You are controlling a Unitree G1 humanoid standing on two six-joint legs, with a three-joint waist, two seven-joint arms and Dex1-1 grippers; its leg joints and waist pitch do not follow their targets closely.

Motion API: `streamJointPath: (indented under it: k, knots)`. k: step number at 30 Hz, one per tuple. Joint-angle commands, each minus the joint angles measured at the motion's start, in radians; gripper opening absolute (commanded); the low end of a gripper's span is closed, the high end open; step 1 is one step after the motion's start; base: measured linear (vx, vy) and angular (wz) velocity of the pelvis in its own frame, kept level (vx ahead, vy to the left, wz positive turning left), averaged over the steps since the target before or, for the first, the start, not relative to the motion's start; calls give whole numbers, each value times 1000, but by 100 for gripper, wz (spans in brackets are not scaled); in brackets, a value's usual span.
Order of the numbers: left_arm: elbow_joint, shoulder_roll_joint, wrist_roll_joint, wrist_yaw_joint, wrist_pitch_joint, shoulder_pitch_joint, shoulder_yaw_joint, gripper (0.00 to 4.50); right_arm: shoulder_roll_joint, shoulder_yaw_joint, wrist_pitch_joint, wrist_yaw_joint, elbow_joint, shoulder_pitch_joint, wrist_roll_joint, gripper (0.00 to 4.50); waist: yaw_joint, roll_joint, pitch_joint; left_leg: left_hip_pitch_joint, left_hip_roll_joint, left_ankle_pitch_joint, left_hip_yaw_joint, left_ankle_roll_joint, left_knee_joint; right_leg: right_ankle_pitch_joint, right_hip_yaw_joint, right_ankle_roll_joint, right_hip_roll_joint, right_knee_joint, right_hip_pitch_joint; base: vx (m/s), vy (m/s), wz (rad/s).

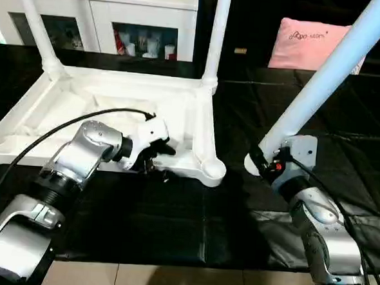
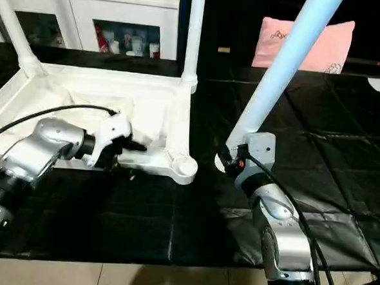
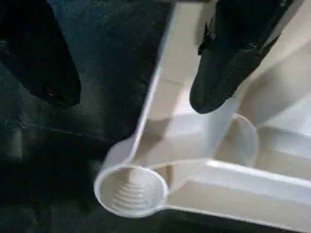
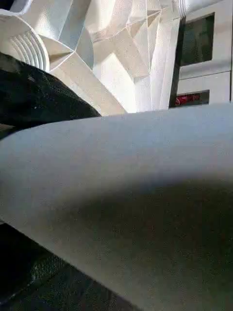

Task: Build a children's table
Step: Move to table

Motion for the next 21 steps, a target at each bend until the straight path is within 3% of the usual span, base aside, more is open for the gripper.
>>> streamJointPath:
  k: [1,3,4,10,14,15,21]
  knots:
    - [184,-36,44,-28,-84,-98,-24,356,-1,1,10,14,-10,-2,25,195,9,14,-67,8,39,-98,-3,11,-63,29,53,-225,-77,-82,61,0,0,0]
    - [271,-63,61,-23,-122,-141,-19,346,3,5,8,17,-13,3,25,195,12,9,-66,2,47,-100,-9,4,-69,28,52,-229,-85,-78,66,0,0,0]
    - [320,-78,75,-10,-154,-166,-14,336,7,10,7,20,-14,3,23,195,13,11,-64,4,46,-111,-7,3,-68,15,52,-230,-84,-83,62,0,0,0]
    - [401,-100,108,33,-201,-207,-25,286,9,13,6,23,-16,6,20,195,16,14,-67,1,48,-81,-8,14,-65,91,52,-248,-86,-75,66,0,0,0]
    - [499,-119,129,42,-254,-241,-29,245,9,13,3,22,-18,11,21,195,20,15,-66,3,48,-89,-8,17,-66,77,52,-250,-86,-79,65,0,0,0]
    - [530,-124,137,35,-270,-251,-26,245,9,14,3,21,-18,12,22,195,22,19,-66,4,50,-95,-9,14,-66,74,52,-252,-87,-78,65,0,0,0]
    - [594,-134,162,20,-309,-266,-19,202,11,15,3,18,-24,18,20,195,31,20,-66,6,53,-106,-10,8,-68,80,54,-258,-91,-77,65,0,0,0]
